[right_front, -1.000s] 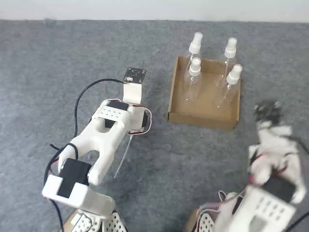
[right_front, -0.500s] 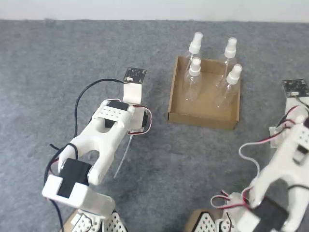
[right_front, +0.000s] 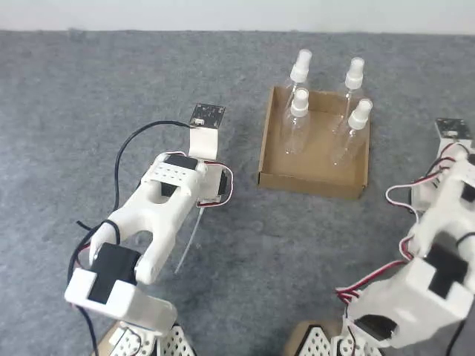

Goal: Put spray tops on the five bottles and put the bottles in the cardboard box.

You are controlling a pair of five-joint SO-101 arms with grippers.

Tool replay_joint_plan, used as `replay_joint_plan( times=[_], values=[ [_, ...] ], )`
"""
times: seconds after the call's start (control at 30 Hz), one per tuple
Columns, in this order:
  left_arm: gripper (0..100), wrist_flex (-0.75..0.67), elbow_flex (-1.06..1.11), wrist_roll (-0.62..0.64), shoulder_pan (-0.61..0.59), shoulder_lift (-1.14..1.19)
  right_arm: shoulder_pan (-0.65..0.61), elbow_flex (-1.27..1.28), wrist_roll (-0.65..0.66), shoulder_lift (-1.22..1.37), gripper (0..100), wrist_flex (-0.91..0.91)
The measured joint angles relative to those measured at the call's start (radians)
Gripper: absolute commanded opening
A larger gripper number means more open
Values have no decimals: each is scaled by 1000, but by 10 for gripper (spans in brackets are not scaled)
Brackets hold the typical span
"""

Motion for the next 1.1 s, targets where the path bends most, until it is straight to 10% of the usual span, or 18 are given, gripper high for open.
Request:
replay_joint_plan(
  times=[0.43, 0.8, 1.1],
  values=[
    [58, 0, 0, 0, 0, 0, -15, -23, -80, 66, 83, -9],
    [58, 0, 0, 0, 0, 0, -15, -81, 413, 66, 107, -18],
    [58, 0, 0, 0, 0, 0, -15, -81, 451, 66, 279, -18]
  ],
)
